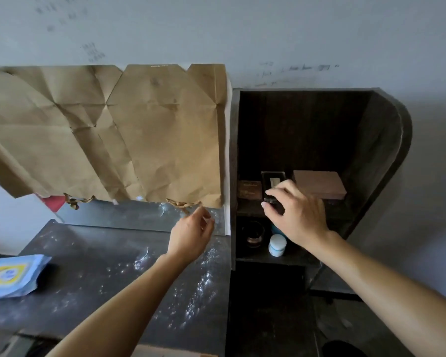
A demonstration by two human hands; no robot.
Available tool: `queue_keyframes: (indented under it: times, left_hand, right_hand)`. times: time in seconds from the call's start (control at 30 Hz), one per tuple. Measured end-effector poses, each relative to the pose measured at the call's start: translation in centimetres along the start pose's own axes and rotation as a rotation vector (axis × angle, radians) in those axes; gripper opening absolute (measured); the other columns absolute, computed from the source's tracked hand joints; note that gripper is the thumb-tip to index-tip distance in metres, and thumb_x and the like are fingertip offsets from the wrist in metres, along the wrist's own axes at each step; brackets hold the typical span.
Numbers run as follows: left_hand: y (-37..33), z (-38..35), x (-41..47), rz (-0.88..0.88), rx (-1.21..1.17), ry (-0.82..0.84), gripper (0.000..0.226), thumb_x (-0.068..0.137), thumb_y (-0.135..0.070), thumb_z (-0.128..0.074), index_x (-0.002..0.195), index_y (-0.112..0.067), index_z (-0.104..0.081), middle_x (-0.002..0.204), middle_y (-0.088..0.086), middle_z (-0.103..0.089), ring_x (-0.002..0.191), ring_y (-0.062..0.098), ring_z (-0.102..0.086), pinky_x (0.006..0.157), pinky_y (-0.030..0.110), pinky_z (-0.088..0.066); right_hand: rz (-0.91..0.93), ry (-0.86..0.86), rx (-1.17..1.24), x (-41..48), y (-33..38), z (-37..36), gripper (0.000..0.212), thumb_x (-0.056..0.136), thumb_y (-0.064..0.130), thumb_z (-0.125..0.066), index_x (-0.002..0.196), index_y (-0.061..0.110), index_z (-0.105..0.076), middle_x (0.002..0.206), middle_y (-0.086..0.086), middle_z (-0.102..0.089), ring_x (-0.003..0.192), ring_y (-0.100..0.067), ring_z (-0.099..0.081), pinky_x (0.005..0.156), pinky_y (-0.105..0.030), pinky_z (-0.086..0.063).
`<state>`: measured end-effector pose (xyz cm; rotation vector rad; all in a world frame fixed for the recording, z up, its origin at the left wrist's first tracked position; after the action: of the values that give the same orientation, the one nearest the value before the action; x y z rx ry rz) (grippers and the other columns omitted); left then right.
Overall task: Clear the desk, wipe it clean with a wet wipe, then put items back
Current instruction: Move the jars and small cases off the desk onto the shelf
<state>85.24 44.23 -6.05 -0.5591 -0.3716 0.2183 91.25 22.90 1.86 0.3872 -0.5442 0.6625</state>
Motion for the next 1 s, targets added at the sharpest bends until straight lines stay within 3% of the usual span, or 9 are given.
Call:
queue_keyframes:
  times: [0.13,0.3,0.4,0.5,0.63,0.73,1.0]
  left_hand:
    - [7.2,1.3,-4.4,0.143,0.122,0.021,0.017,0.093,-0.033,-0.053,0.099,-0.018,-0.059,0.081,-0.002,-0.07,0.078,0.025,-0.064,0.06,0.029,-0.041]
    - [17.1,5.2,-9.9,0.296,0.286,0.052,0.017,0.091,-0.031,-0.051,0.099,-0.017,-0.057,0.088,0.002,-0.071,0.086,0.031,-0.064,0.066,0.034,-0.046]
    - [23.2,8.6,-13.4,0.4,0.317,0.069,0.018,0.089,-0.032,-0.049,0.101,-0.02,-0.055,0.092,0.002,-0.07,0.088,0.03,-0.063,0.068,0.035,-0.047]
    - [29.0,12.5,-17.1,0.494,0.355,0.112,0.023,0.087,-0.032,-0.051,0.107,-0.022,-0.054,0.102,0.001,-0.069,0.095,0.026,-0.062,0.073,0.033,-0.047]
    - [36.4,18.7,-21.6,0.617,0.389,0.136,0.027,0.087,-0.031,-0.052,0.112,-0.022,-0.054,0.109,0.001,-0.065,0.101,0.024,-0.06,0.076,0.032,-0.046]
    - [41.3,22.7,-24.5,0.704,0.386,0.116,0.021,0.085,-0.03,-0.051,0.103,-0.022,-0.057,0.107,0.001,-0.066,0.101,0.023,-0.06,0.073,0.032,-0.046]
    - [51.2,27.5,-25.7,0.783,0.382,0.115,0.021,0.091,-0.03,-0.052,0.107,-0.016,-0.055,0.111,0.006,-0.063,0.108,0.025,-0.057,0.08,0.032,-0.043]
  right_hand:
    - [0.158,0.097,0.269,-4.0,7.1,-3.3,0.017,0.082,0.038,-0.063,0.091,0.024,-0.07,0.081,0.012,-0.064,0.058,-0.007,-0.058,0.044,-0.023,-0.044]
    - [0.222,0.426,0.307,-7.3,15.6,-11.0,0.034,0.082,0.048,-0.052,0.106,0.026,-0.064,0.093,0.011,-0.064,0.063,-0.014,-0.065,0.05,-0.028,-0.05]
    - [0.246,0.545,0.277,-7.3,20.8,-14.9,0.043,0.085,0.05,-0.049,0.12,0.028,-0.056,0.108,0.008,-0.062,0.081,-0.021,-0.067,0.065,-0.034,-0.052]
    - [0.262,0.609,0.264,-7.1,26.7,-18.3,0.047,0.088,0.051,-0.049,0.13,0.031,-0.048,0.12,0.008,-0.057,0.097,-0.021,-0.063,0.078,-0.034,-0.049]
    - [0.263,0.709,0.252,-6.7,34.8,-22.9,0.05,0.088,0.051,-0.049,0.134,0.033,-0.042,0.13,0.009,-0.051,0.109,-0.021,-0.059,0.085,-0.031,-0.044]
    - [0.26,0.77,0.242,-6.3,40.1,-26.6,0.05,0.088,0.052,-0.048,0.134,0.034,-0.041,0.128,0.008,-0.052,0.11,-0.02,-0.058,0.085,-0.033,-0.045]
    - [0.25,0.893,0.282,-4.0,51.1,-36.2,0.05,0.088,0.049,-0.047,0.134,0.03,-0.04,0.127,0.003,-0.053,0.109,-0.022,-0.057,0.085,-0.035,-0.048]
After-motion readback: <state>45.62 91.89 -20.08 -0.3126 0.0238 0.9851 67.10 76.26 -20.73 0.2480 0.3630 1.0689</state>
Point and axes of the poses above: each hand's wrist, its own x-axis towards the middle knuckle, its own z-axis out of the back of the hand, y = z × x, the point moved 10 cm from there along x, towards the middle knuckle
